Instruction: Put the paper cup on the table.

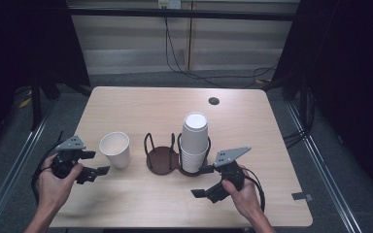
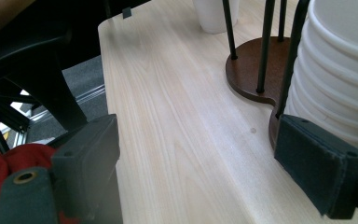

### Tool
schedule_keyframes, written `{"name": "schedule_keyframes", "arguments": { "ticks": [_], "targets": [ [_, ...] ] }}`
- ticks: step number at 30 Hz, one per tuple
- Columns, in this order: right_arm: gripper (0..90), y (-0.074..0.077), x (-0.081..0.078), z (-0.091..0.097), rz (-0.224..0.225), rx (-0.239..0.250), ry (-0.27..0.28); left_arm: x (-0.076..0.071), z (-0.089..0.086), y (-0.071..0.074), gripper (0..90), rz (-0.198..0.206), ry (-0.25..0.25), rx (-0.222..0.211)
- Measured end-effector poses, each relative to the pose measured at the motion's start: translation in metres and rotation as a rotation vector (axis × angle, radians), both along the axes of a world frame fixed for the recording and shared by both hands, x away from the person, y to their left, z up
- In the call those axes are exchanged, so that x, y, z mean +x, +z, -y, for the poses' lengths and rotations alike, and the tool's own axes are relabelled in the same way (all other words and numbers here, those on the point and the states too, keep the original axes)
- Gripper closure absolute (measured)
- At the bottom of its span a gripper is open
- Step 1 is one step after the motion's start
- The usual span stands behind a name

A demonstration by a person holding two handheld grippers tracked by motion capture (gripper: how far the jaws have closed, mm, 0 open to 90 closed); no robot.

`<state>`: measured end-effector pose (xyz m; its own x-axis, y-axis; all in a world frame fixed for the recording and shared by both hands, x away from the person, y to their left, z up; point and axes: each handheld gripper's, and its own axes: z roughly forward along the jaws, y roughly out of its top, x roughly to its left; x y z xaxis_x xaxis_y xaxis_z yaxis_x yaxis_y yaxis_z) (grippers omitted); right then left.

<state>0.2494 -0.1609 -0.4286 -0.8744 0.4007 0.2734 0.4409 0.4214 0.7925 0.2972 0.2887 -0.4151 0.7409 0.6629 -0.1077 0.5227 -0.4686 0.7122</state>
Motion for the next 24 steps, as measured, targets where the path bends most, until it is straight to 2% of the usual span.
{"name": "schedule_keyframes", "arguments": {
  "ticks": [4,7,13,16,19,22,24],
  "targets": [
    [14.3,0.000,0.000,0.001,0.001,0.002,-0.007,-0.012,0.002,-0.001,17.6,0.033,0.018,-0.044],
    [14.3,0.000,0.000,-0.001,0.000,0.008,-0.004,-0.024,0.004,0.000,19.8,0.079,0.025,-0.107],
    [14.3,0.000,0.000,-0.001,0.004,-0.002,-0.011,-0.039,0.012,-0.001,19.3,0.094,0.003,-0.214],
    [14.3,0.001,0.000,0.001,0.005,0.002,-0.017,-0.046,0.020,-0.002,18.9,0.117,-0.005,-0.230],
    [14.3,0.001,-0.002,0.005,0.001,0.011,-0.030,-0.051,0.027,-0.006,18.9,0.110,-0.025,-0.253],
    [14.3,0.000,-0.004,0.008,-0.002,0.000,-0.036,-0.059,0.034,-0.012,19.2,0.133,-0.026,-0.270],
    [14.3,-0.001,-0.007,0.012,0.001,0.011,-0.041,-0.063,0.038,-0.017,20.2,0.139,-0.037,-0.278]
  ]
}}
